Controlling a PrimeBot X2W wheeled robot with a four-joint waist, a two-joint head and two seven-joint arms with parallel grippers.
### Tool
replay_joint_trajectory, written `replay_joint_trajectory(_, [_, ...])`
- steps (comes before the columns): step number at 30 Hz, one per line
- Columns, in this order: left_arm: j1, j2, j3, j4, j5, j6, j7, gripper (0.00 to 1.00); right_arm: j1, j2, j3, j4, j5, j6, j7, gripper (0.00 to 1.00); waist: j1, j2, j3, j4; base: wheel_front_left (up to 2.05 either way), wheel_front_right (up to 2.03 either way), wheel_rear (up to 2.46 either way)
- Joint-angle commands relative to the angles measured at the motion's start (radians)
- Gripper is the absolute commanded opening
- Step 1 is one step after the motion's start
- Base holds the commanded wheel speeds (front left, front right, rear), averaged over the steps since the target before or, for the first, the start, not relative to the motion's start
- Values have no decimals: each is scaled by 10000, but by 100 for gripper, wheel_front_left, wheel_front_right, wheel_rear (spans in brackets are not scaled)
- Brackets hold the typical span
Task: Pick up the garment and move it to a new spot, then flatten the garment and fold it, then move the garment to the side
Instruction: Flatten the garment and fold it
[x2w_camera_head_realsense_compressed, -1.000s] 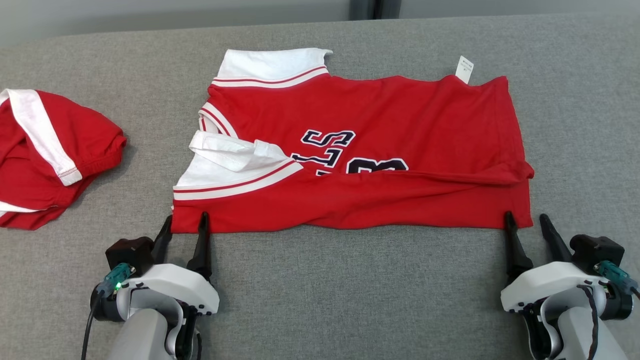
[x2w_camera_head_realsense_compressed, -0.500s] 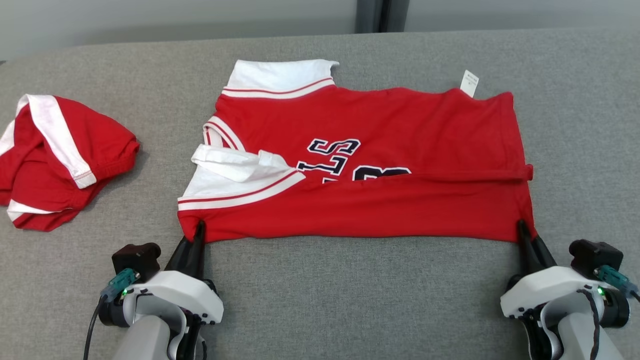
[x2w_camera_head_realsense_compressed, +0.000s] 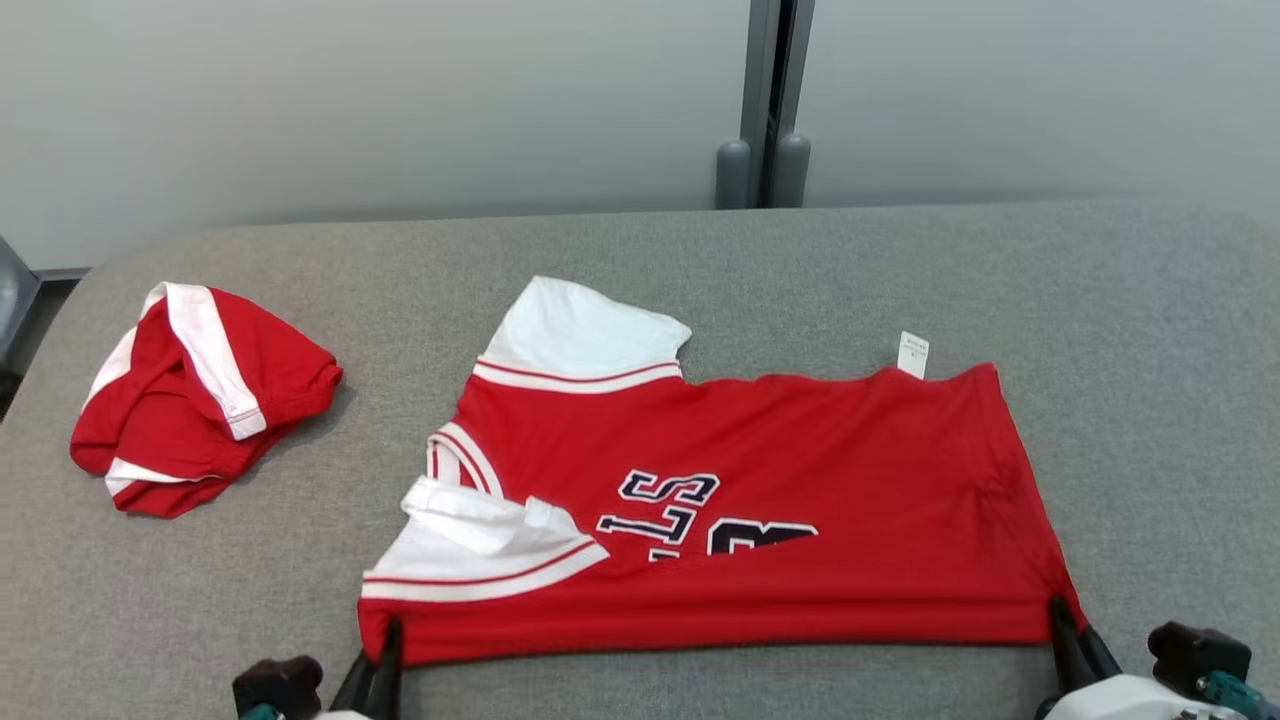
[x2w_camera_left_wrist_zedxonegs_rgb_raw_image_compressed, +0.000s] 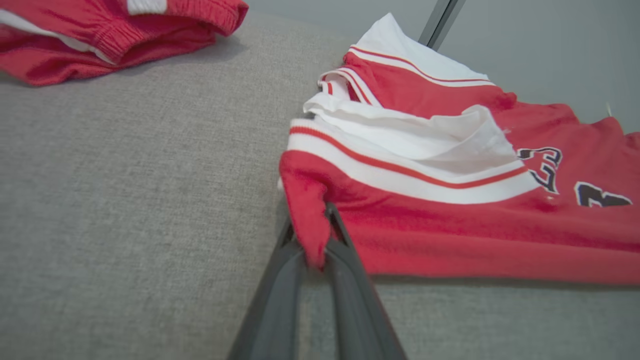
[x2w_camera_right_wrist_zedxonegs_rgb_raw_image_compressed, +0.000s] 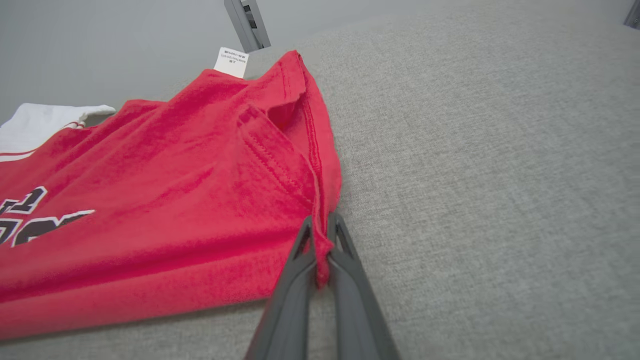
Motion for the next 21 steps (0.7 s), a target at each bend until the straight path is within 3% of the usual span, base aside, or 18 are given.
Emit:
replay_joint_trajectory(1, [156, 152, 40, 13, -67, 80, -2, 0, 152, -213, -66, 19, 47, -37, 0, 0, 0, 0, -275, 108, 0, 0, 0])
replay_joint_trajectory(10, [1167, 133, -723, -352, -426, 332, -1, 0, 1092, -355, 300, -91, 405, -34, 0, 0, 0, 0, -456, 259, 0, 0, 0])
replay_joint_trajectory(11, [1155, 135, -743, -484, -433, 367, -2, 16, 1095, -412, 259, -133, 410, -36, 0, 0, 0, 0, -399, 261, 0, 0, 0])
replay_joint_trajectory(12, [1120, 132, -743, -638, -394, 415, -2, 57, 1077, -456, 213, -186, 404, -36, 0, 35, 0, 0, -330, 256, 0, 0, 0])
replay_joint_trajectory(13, [1057, 132, -719, -778, -330, 440, -2, 100, 1015, -478, 148, -242, 426, -36, 0, 100, 0, 0, -250, 246, 0, 0, 0])
replay_joint_trajectory(21, [-250, 265, -114, -1615, 349, 430, -1, 100, -414, -669, 176, -783, 10, -22, 0, 100, 0, 0, 533, 128, 0, 0, 0])
